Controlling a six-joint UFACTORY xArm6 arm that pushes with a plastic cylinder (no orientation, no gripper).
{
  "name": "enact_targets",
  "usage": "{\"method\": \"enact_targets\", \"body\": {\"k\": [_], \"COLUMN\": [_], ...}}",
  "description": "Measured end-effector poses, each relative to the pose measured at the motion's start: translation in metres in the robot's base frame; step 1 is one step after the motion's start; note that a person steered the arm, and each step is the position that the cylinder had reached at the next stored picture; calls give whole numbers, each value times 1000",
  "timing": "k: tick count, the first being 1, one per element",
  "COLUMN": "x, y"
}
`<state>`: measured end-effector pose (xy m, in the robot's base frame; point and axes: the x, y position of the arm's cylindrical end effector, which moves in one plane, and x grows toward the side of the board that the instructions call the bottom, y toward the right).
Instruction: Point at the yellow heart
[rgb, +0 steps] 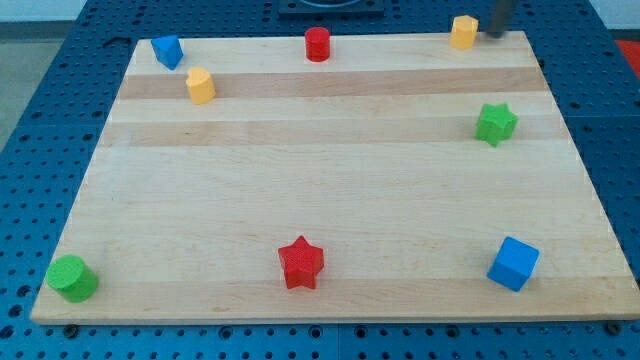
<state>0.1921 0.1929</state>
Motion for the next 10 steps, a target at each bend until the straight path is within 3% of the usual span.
{"method": "enact_targets", "body": {"k": [1,2,4,5,6,7,8,10], "x": [18,116,127,116,60,-1,31,55], "y": [-145,-221,-242,-221,-139,-105,-112,-260]}}
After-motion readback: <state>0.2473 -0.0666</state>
